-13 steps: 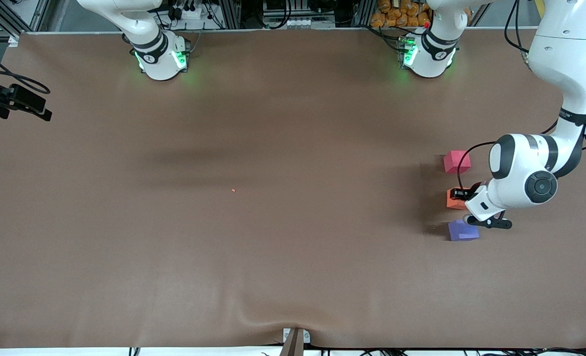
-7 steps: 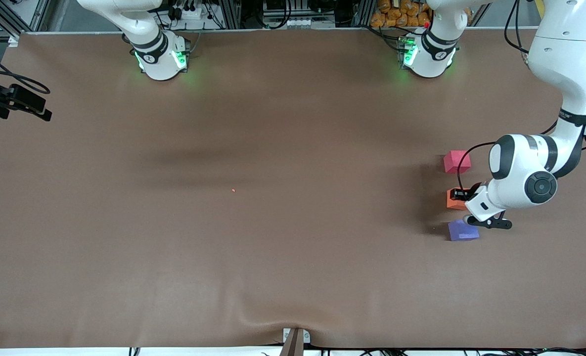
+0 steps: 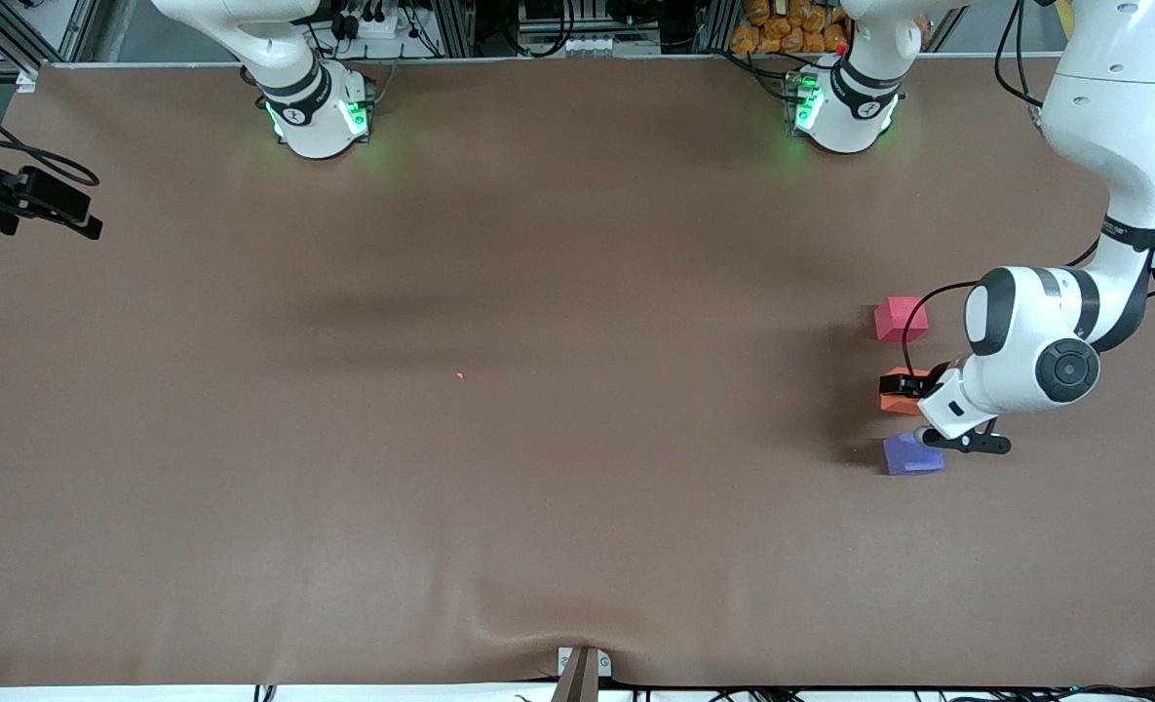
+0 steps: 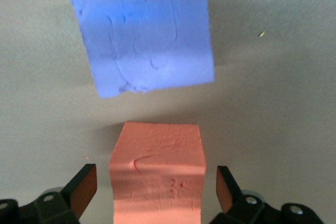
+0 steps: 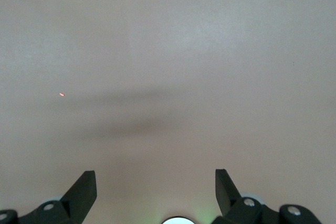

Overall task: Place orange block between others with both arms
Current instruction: 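Lower the orange cube between the pink and purple cubes, then open the left gripper and lift it off the orange cube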

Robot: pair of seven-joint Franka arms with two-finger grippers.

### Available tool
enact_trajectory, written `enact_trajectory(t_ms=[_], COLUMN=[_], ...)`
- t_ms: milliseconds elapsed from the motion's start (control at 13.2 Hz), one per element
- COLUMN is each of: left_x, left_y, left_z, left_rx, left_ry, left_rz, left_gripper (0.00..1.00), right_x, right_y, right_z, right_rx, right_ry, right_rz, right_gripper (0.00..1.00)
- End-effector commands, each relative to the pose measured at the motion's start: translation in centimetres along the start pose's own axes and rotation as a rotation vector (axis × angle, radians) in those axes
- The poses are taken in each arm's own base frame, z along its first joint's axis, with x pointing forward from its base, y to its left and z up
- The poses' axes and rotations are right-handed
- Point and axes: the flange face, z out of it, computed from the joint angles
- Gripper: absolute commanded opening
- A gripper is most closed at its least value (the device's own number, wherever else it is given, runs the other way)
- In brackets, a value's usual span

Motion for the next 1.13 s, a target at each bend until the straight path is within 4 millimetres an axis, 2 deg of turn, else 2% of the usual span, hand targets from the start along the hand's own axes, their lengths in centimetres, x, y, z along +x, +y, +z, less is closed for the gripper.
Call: enact_trajectory(t_ms=[0, 227, 454, 605, 756, 832, 1059], left_x=[0.6, -0.4, -1.3, -1.8, -2.2, -3.1, -6.3], left_y=[-0.4, -0.9, 0.6, 0.9, 2.7, 3.9, 4.0], left_z=[-4.4, -11.4, -19.5, -24.6, -30.4, -32.6, -36.3], left_rx=[0.034, -0.003, 0.012, 0.018, 0.000, 0.002, 0.019], left_ry=[0.035, 0.087, 0.199, 0.193, 0.230, 0.229, 0.230], left_rz=[-0.014, -0.092, -0.105, -0.113, -0.166, -0.175, -0.197], left_gripper=[1.00, 1.00, 1.00, 1.00, 1.00, 1.00, 1.00], right_x=[0.0, 0.0, 0.1, 0.1, 0.1, 0.1, 0.1], right_y=[0.0, 0.0, 0.0, 0.0, 0.0, 0.0, 0.0], right_z=[-0.1, 0.0, 0.0, 0.0, 0.0, -0.1, -0.1], right_rx=[0.011, 0.011, 0.011, 0.011, 0.011, 0.011, 0.011], right_ry=[0.006, 0.003, 0.007, 0.006, 0.007, 0.009, 0.010], right_rz=[0.001, 0.001, 0.001, 0.001, 0.001, 0.001, 0.001], right_gripper=[1.00, 1.00, 1.00, 1.00, 1.00, 1.00, 1.00])
